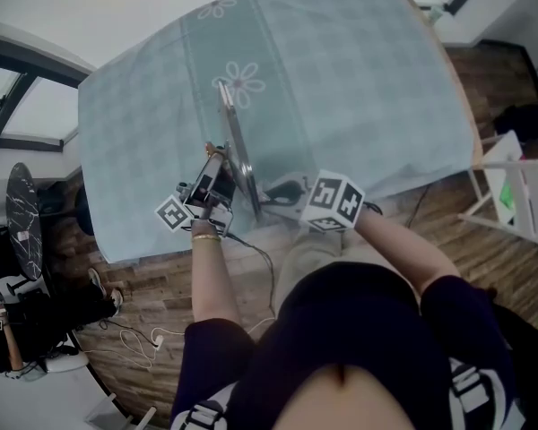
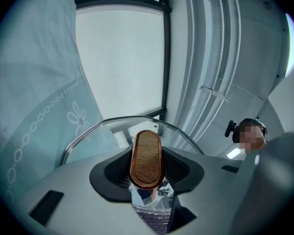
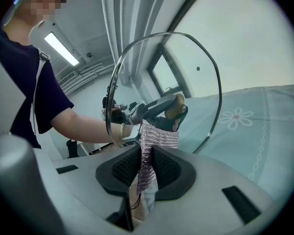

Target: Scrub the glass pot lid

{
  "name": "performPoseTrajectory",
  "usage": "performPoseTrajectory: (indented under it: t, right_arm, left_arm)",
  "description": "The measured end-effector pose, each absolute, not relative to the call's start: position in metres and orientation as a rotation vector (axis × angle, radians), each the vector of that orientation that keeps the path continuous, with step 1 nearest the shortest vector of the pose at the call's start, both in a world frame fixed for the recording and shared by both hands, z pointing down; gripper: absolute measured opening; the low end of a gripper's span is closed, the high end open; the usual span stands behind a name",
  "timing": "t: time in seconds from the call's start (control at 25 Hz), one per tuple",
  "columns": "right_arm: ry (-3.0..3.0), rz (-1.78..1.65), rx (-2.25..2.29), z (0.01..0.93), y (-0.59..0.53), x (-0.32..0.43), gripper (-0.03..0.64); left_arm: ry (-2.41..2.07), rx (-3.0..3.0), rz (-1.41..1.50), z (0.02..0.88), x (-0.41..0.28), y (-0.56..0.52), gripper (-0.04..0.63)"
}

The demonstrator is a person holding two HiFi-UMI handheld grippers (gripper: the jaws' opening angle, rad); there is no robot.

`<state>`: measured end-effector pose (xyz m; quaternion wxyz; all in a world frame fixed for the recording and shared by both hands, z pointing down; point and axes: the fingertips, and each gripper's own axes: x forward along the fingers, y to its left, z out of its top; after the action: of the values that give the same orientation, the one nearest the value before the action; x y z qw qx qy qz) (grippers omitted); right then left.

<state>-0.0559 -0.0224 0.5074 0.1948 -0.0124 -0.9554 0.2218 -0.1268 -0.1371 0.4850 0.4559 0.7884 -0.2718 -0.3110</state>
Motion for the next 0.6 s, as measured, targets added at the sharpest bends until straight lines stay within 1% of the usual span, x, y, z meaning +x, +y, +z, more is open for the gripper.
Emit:
performPoseTrajectory:
  t: [0.6]
  right_arm:
    - [-2.698,0.649,0.029,0.494,-0.007,-0.016,0.069]
  left_arm:
    - [-0.773,1.929,-0.718,0.485,-0.121,-0.137,0.167]
